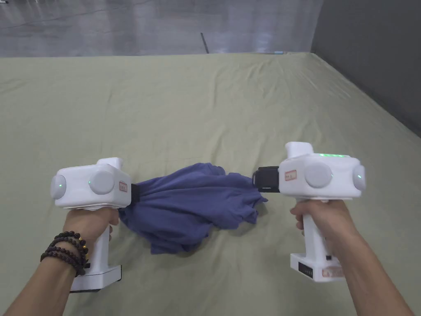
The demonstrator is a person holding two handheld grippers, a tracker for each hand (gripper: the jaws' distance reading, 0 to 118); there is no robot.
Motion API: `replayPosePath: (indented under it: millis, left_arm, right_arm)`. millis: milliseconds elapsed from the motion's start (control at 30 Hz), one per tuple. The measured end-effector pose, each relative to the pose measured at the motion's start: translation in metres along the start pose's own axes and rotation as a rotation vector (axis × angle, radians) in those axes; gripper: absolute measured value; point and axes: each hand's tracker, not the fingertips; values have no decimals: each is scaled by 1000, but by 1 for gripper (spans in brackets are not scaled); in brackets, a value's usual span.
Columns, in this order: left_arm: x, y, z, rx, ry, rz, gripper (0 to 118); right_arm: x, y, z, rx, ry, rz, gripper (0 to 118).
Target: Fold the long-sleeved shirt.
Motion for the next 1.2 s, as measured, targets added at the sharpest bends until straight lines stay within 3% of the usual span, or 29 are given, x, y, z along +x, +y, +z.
replayPosePath:
  millis: [133, 200, 233, 267, 300, 333, 367, 400, 467, 633, 933, 1100, 1200]
  left_arm:
    - [2, 0, 0, -14, -10, 9, 7]
    - [6, -1, 1, -9, -13, -1, 7]
    - [8, -2, 2, -12, -4, -7, 7]
    - [7, -3, 2, -15, -4, -10, 7]
    - [7, -2, 1, -17, -5, -9, 7]
    - [7, -2, 1, -21, -9, -2, 7]
    - [7, -3, 1, -19, -11, 1, 7]
    - [8, -4, 1, -13, 1, 1, 7]
    - [9, -4, 6, 8, 12, -21, 7]
    - [12, 18, 49, 164, -10, -30, 7]
    - [37, 167, 173, 473, 77, -131, 7]
    - [54, 263, 247, 621, 168, -191, 7]
    - [64, 309, 290, 694, 194, -146, 7]
  right_arm:
    - [-6, 12, -60, -179, 32, 12, 92]
    - [-10, 11, -84, -257, -19, 20, 85]
    - [-11, 10, -95, -291, -38, 26, 64]
    - [-15, 4, -99, -314, -51, 23, 36]
    - [-17, 2, -104, -317, -52, 17, 36]
    - [-18, -2, -104, -270, 11, -15, 26]
    - [-20, -4, -102, -239, 83, -88, 9]
    - [-18, -3, -106, -250, 26, -105, 8]
    - [-20, -2, -101, -226, 7, -4, 7]
    - [-19, 31, -34, 20, 52, -52, 6]
    - [-68, 195, 130, 404, 75, 110, 6]
    - [-106, 278, 188, 547, -20, 237, 6]
    - [-121, 324, 216, 617, -21, 220, 6]
